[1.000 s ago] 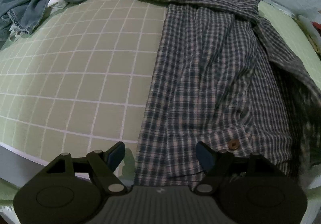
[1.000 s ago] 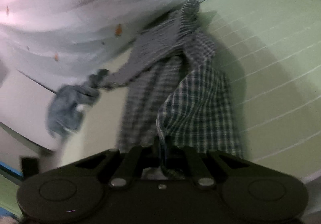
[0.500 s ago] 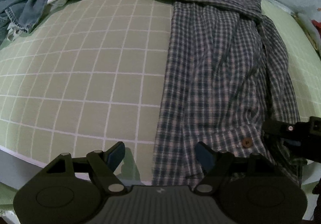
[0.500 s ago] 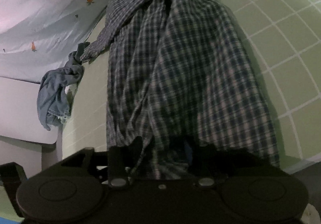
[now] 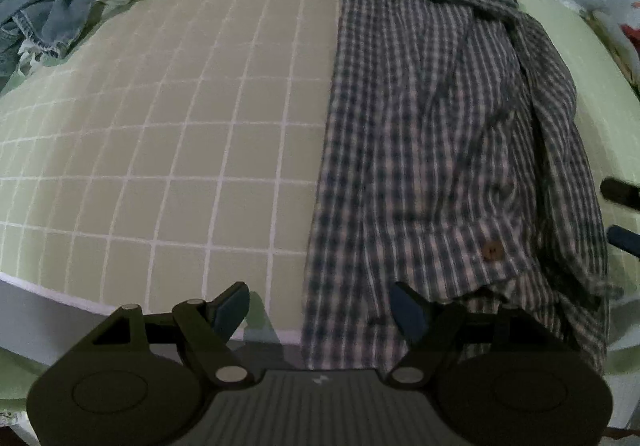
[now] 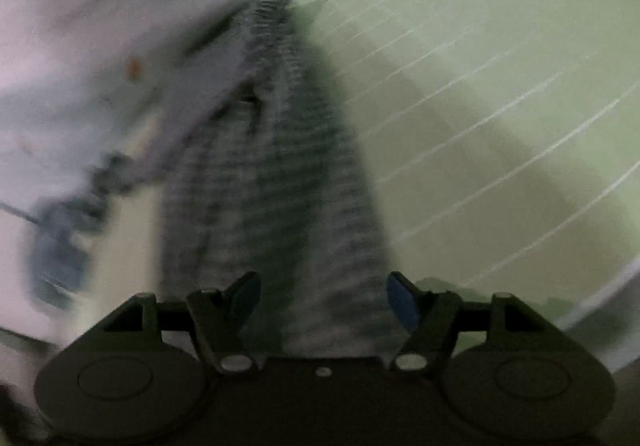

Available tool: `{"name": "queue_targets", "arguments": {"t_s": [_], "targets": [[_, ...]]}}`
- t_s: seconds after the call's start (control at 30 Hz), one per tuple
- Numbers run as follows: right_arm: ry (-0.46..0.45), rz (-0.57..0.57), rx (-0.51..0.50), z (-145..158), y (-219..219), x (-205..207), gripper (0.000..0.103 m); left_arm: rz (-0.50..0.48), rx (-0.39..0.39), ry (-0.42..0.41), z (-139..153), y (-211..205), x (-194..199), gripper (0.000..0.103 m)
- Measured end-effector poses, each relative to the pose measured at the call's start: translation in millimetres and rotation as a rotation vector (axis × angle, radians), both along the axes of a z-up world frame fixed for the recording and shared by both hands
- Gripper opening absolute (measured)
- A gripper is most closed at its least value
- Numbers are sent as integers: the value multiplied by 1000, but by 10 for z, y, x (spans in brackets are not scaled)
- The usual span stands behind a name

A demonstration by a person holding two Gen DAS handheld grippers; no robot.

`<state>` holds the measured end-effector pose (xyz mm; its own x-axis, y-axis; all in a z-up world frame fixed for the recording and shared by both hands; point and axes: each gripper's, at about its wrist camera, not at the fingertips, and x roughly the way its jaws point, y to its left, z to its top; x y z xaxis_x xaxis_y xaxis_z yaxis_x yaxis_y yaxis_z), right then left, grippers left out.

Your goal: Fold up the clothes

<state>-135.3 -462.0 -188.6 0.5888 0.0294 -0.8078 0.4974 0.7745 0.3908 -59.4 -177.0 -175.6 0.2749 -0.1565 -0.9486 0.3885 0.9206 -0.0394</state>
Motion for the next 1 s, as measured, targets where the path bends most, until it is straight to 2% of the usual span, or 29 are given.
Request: {"name": "queue_targets", "arguments": {"t_s": [0.13,0.2,0.23,0.33,0.43,0.6,0.7,0.87,1.0], "targets": [[72,88,-194,-87,134,-151,73,-16,8,8,-18,-20,-63,78],[85,142,-260,-113,255,-213,80,-25,10,12,-21,-34,-75,78],[94,178,-289,-129,334,-234,81,-29,11,14,-22,-39,-79,78],[99,275,-341,-139,576,-263,81,-40,13,16,-10,-39,-71,78],[87,375,-391,-111,812,-279,90,-49,15,15,10,-36,-56,78],[29,482,-442,-7,1091,-237,91,-50,16,6,68,27,0,78],[-5,452,-446,111,1075,-159,91,-35,10,-8,130,63,81,78],[-22,351,-439,260,843,-19,99,6,-10,-42,262,134,307,79],[-42,297,-450,340,715,179,100,54,-39,-63,377,164,534,79]]}}
